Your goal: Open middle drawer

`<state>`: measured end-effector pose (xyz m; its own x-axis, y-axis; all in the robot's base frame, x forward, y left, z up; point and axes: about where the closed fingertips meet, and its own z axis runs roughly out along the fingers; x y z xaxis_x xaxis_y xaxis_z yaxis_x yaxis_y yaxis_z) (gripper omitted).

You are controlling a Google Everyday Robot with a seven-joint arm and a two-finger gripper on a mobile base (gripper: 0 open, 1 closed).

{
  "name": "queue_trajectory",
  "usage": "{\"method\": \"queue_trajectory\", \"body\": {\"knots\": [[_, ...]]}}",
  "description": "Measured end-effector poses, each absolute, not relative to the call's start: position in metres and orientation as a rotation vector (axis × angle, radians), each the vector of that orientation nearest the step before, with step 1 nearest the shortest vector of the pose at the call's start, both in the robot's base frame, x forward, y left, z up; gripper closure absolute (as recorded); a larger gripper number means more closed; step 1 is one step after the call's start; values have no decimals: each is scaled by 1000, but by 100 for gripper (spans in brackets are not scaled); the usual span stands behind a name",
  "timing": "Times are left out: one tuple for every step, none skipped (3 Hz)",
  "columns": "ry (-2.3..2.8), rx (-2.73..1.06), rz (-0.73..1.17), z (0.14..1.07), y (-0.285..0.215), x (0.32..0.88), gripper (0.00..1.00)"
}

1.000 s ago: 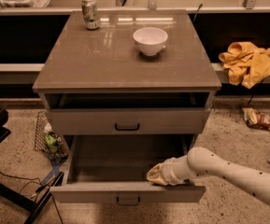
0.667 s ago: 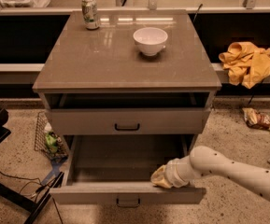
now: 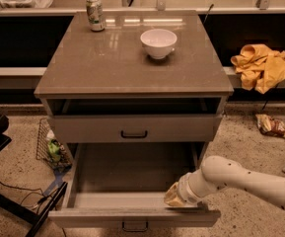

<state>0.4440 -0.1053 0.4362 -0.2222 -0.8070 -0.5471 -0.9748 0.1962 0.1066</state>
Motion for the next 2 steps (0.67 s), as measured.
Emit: {"method": "queue_trajectory", "body": {"knots": [[2104,-1670,603,433,-99,458,100],[2110,-1686,567,416,-86,483,100]]}}
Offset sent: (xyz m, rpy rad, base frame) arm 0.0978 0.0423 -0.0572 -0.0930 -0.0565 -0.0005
